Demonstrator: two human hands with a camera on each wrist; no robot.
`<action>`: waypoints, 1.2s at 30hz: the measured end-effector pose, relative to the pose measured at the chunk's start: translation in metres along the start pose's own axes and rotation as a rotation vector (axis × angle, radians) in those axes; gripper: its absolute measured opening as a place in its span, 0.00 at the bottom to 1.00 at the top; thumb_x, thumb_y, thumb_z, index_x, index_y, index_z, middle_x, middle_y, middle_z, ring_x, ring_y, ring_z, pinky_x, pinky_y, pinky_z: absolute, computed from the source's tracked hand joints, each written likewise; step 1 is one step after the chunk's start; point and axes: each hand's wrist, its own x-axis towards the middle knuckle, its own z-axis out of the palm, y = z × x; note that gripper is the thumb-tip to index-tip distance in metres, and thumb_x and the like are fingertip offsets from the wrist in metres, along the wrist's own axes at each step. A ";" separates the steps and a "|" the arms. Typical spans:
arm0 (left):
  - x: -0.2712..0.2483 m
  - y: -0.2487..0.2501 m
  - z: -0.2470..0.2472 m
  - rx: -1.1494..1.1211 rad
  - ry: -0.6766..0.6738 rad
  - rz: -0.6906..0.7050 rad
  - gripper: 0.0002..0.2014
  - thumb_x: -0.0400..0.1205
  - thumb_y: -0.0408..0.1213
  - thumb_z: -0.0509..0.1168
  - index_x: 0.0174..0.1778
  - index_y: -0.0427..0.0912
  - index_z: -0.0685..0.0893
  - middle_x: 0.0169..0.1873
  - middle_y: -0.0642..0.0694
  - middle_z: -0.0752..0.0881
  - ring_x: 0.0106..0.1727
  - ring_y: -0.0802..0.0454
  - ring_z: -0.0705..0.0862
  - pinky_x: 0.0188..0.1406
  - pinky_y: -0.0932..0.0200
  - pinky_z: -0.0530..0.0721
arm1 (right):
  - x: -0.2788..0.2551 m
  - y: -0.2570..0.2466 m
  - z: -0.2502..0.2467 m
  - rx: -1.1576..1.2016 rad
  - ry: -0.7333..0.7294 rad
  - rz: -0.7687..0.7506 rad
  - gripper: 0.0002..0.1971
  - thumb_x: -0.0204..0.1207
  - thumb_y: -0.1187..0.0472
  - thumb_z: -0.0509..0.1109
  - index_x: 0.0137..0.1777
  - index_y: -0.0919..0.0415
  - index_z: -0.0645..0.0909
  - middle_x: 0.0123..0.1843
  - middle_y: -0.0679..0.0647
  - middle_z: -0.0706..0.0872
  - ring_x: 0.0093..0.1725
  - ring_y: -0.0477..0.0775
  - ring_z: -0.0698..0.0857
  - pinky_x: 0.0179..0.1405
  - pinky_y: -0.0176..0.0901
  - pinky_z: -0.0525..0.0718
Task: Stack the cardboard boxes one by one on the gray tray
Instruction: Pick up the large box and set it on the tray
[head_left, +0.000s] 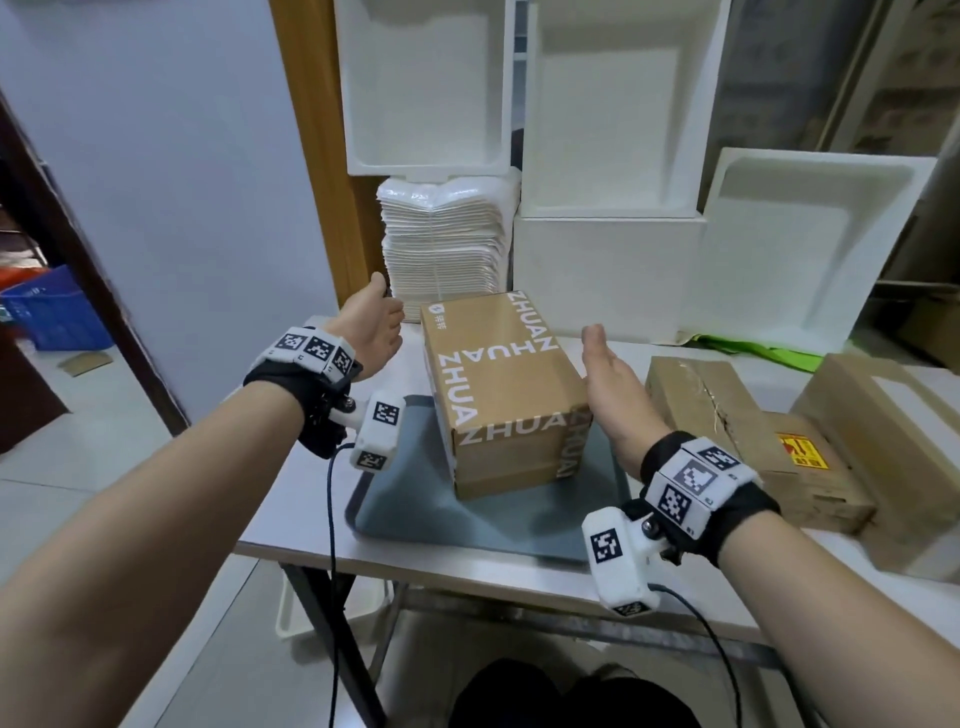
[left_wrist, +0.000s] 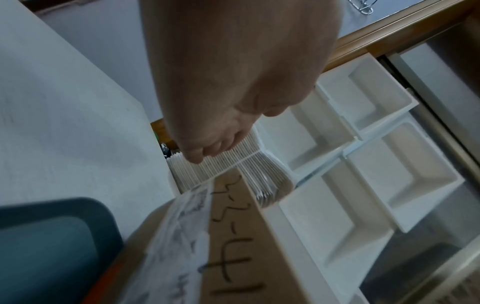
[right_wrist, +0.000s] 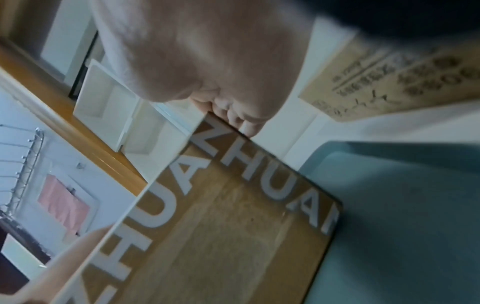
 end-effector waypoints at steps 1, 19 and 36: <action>0.005 -0.001 -0.001 0.023 -0.001 0.003 0.38 0.87 0.61 0.34 0.87 0.37 0.47 0.87 0.43 0.49 0.87 0.47 0.47 0.86 0.49 0.47 | 0.000 0.001 0.002 0.037 0.010 0.021 0.33 0.85 0.38 0.44 0.86 0.55 0.58 0.86 0.48 0.61 0.84 0.46 0.59 0.74 0.35 0.55; 0.025 -0.020 -0.006 -0.013 -0.194 0.061 0.40 0.86 0.64 0.34 0.82 0.39 0.68 0.78 0.44 0.75 0.81 0.51 0.69 0.85 0.51 0.57 | 0.015 0.017 0.021 0.229 0.230 0.089 0.34 0.84 0.34 0.43 0.85 0.51 0.62 0.84 0.44 0.65 0.84 0.48 0.62 0.81 0.42 0.56; -0.038 -0.047 -0.026 -0.032 -0.175 -0.014 0.36 0.88 0.61 0.37 0.85 0.39 0.58 0.83 0.48 0.65 0.85 0.54 0.60 0.85 0.54 0.50 | 0.053 0.004 -0.008 0.170 0.239 0.107 0.39 0.82 0.32 0.37 0.84 0.55 0.63 0.85 0.50 0.65 0.84 0.54 0.62 0.79 0.45 0.57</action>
